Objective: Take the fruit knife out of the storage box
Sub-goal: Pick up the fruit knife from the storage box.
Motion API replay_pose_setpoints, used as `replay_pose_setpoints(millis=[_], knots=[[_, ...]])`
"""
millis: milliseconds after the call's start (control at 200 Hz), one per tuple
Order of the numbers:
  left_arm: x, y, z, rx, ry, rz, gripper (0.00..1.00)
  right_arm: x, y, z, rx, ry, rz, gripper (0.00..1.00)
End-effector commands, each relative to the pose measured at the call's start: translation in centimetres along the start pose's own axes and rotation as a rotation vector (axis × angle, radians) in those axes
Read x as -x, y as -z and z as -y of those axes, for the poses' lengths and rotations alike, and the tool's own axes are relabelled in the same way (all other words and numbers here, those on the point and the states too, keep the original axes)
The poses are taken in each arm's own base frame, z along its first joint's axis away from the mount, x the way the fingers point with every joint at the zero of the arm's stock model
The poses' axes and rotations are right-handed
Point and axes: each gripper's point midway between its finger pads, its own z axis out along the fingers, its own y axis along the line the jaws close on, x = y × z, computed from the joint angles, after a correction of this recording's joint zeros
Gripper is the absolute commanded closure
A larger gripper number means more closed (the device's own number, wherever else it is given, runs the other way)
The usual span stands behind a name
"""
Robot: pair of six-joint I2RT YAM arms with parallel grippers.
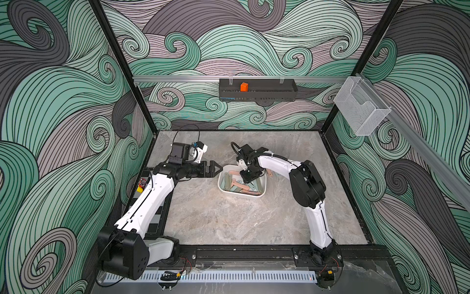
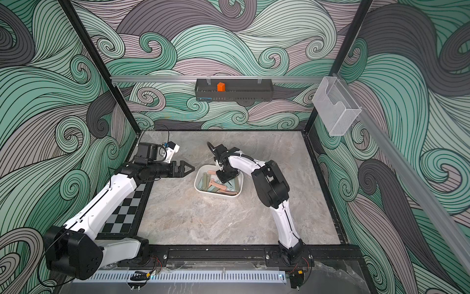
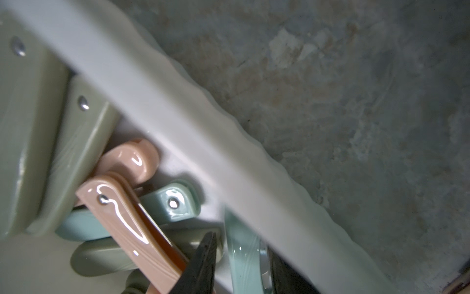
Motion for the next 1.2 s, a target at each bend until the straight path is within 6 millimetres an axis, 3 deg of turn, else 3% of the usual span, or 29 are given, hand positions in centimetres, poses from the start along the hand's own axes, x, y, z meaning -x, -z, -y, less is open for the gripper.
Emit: replay_pose_setpoints(millis=[0,260,475,1196], knots=[[0.5,0.2,0.2,-0.019,0.001,0.01,0.01,-1.7,-2.1,0.2,0.002,-0.003,-0.081,0.62],[0.5,0.1,0.2,-0.019,0.004,0.008,0.01,-2.3,-3.4,0.9,-0.031,0.002,-0.116,0.58],[0.5,0.1,0.1,-0.02,0.007,0.007,0.01,-2.2,-3.1,0.9,-0.039,0.005,-0.107,0.71],[0.4,0.1,0.2,-0.022,0.007,0.006,0.01,1.0,5.0,0.1,-0.023,0.019,0.089,0.72]])
